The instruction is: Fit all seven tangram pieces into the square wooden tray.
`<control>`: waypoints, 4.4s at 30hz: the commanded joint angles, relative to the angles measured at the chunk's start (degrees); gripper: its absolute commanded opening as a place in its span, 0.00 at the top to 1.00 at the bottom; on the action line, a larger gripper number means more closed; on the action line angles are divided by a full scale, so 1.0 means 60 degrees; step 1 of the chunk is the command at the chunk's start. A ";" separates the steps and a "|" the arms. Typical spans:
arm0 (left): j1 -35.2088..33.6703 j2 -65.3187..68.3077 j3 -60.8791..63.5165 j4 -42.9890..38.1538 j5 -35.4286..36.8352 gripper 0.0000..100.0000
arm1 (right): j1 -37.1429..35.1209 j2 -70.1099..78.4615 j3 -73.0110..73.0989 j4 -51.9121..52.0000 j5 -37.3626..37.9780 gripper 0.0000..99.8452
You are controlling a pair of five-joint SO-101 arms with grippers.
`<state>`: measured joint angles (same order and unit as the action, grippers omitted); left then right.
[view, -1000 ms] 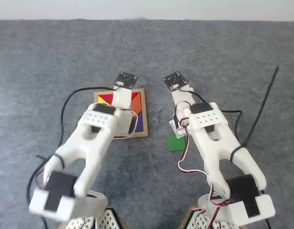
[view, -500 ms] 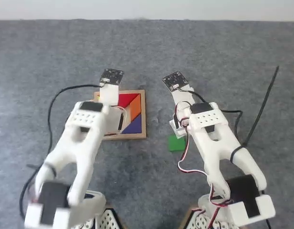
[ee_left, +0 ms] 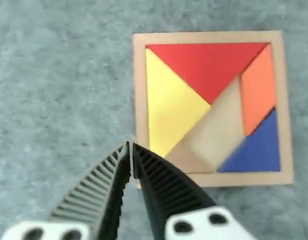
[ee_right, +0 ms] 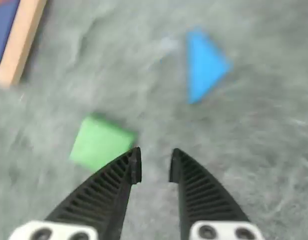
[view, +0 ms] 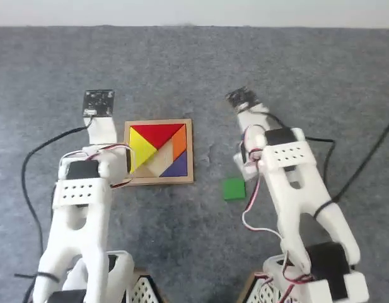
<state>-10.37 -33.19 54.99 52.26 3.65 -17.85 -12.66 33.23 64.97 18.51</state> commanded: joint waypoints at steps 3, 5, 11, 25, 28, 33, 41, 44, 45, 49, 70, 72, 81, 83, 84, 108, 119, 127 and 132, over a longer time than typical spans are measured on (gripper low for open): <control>-0.0132 -0.0366 0.0388 -0.0938 -0.0396 0.99 | -0.1341 -0.0901 0.0527 0.0300 -0.0645 0.77; -0.0132 -0.0366 0.0388 -0.0923 -0.0396 0.99 | -0.1751 -0.1077 0.0777 0.0198 -0.0938 0.68; -0.0103 -0.0366 0.0432 -0.0923 -0.0381 0.99 | -0.1985 -0.0315 0.1172 -0.1018 -0.1949 0.69; -0.0103 -0.0366 0.0447 -0.0923 -0.0381 0.99 | -0.2352 0.1223 0.0879 -0.1516 -0.5758 0.81; -0.0103 -0.0366 0.0447 -0.0923 -0.0381 0.99 | -0.2586 0.1223 0.0879 -0.1546 -0.6183 0.81; -0.0103 -0.0366 0.0462 -0.0923 -0.0381 0.99 | -0.2396 0.1692 0.1040 -0.2337 -0.6168 0.81; -0.0088 -0.0366 0.0505 -0.0908 -0.0381 0.99 | -0.2630 0.2059 0.0659 -0.2000 -0.6198 0.68; -0.0088 -0.0366 0.0520 -0.0908 -0.0381 0.99 | -0.2835 0.2059 0.0674 -0.2044 -0.6168 0.67; -0.0088 -0.0366 0.0520 -0.0908 -0.0381 0.99 | -0.2821 0.2059 0.0674 -0.2059 -0.6168 0.67; -0.0088 -0.0366 0.0535 -0.0908 -0.0381 0.99 | -0.2806 0.2059 0.0674 -0.2073 -0.6139 0.67; -0.0088 -0.0366 0.0520 -0.0747 -0.0410 0.99 | -0.2791 0.1121 0.0366 -0.1912 -0.4381 0.99; -0.0088 -0.0366 0.0520 -0.0733 -0.0410 0.99 | -0.2747 0.0476 0.0352 -0.1619 -0.4381 0.99; -0.0088 -0.0381 0.0549 -0.0923 -0.0366 0.99 | -0.3495 -0.0857 0.0278 -0.3407 -0.3751 0.99; -0.0088 -0.0381 0.0549 -0.0923 -0.0366 0.99 | -0.4037 -0.0330 0.0220 -0.4388 -0.3062 0.99; -0.0117 -0.0381 0.0549 -0.0923 -0.0352 0.99 | -0.4330 0.0022 0.0059 -0.4725 -0.2989 0.99; -0.0659 -0.0396 0.0505 -0.1055 -0.0015 0.99 | -0.4564 0.2777 -0.2315 -0.4725 -0.3209 0.79; 0.0322 -0.0381 0.0549 -0.1055 0.0454 0.99 | -0.1326 -0.0828 -0.2051 -0.2147 -0.1846 0.98; 0.3341 0.1495 -0.1311 -0.0571 0.1802 0.95 | -0.0491 -0.0212 -0.0410 -0.1956 -0.1788 0.99; 0.3912 0.4806 -0.3436 -0.0234 0.1949 0.94 | -0.0388 0.0022 -0.0176 -0.2147 -0.1773 0.99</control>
<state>10.46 -18.24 45.41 48.92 14.02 -20.84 -12.04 32.53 53.27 7.08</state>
